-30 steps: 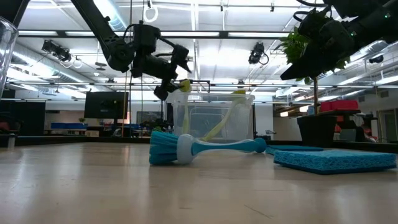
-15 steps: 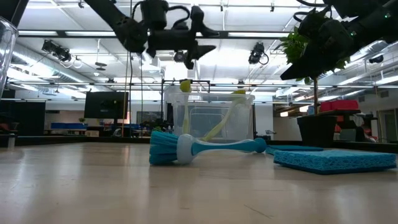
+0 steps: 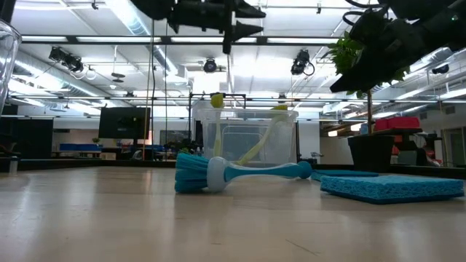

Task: Pick & Place Kitchen Sink Supplies
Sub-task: Put the blue dish brush into the top center transparent bin

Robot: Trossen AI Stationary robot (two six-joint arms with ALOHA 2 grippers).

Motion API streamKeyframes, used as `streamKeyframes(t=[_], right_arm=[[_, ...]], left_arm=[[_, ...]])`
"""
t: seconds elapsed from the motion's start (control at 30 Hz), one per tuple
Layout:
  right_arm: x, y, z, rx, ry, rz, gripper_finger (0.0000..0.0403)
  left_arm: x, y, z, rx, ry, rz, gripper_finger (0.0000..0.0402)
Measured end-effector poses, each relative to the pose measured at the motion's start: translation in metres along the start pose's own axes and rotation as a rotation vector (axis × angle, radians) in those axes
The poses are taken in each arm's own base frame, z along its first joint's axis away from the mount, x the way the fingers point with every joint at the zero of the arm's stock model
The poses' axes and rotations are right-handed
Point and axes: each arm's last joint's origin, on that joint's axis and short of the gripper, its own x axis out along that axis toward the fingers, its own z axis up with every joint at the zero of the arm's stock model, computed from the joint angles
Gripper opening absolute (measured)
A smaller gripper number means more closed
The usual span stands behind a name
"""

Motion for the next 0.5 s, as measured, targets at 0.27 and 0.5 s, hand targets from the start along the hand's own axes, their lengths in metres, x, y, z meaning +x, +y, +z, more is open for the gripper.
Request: streamKeyframes(t=[0.27,0.5], right_arm=[[0.0,0.0,0.0,-0.017,0.0,0.006,0.0004],[0.0,0.001,0.0,-0.023,0.001,0.044,0.0012]], left_arm=[[-0.016,-0.032,-0.006,0.023,0.249,0.053,0.0162],[-0.033,-0.061,-0.011,0.038,0.369,0.07,0.015]])
